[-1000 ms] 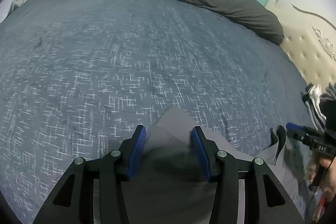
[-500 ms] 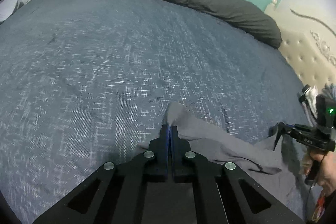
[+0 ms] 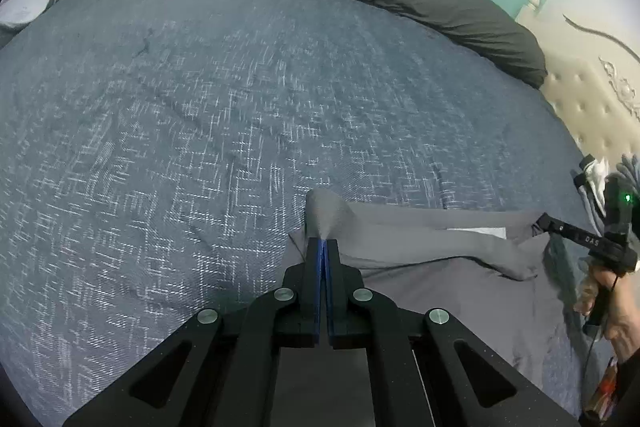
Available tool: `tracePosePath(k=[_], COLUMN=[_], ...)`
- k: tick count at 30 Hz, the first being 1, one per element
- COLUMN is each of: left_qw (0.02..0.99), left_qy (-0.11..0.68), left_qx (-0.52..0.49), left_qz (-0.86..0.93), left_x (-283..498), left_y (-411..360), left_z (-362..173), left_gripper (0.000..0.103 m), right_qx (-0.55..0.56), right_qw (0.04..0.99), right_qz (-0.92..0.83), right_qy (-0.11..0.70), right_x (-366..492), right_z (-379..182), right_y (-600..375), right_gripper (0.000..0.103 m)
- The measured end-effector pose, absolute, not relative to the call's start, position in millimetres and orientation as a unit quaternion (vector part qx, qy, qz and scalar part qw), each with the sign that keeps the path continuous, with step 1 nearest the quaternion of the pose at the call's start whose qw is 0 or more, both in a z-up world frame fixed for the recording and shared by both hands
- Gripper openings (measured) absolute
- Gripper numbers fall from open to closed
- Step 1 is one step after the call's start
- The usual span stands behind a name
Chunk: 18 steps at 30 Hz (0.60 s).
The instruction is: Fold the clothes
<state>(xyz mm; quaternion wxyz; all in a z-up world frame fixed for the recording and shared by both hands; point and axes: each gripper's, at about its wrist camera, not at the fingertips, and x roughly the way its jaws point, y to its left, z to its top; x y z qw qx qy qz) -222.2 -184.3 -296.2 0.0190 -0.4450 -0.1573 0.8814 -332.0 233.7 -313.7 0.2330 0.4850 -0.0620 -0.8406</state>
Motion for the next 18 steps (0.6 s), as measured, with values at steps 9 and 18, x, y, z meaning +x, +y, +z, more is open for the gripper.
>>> tracePosePath(k=[9, 18], left_qw=[0.015, 0.028], left_qy=[-0.187, -0.169], left_qx=[-0.438, -0.439], left_qz=[0.879, 0.882], left_x=[-229.7, -239.7], left_y=[-198.5, -192.0], left_z=[-301.4, -304.5], left_gripper=[0.031, 0.037], right_qx=[0.473, 0.465], right_qw=[0.259, 0.285], right_qz=[-0.836, -0.835], right_qy=[-0.104, -0.074], right_x=[-338.0, -332.1], right_z=[-309.4, -303.3], right_y=[246.0, 253.1], right_gripper=[0.006, 0.039])
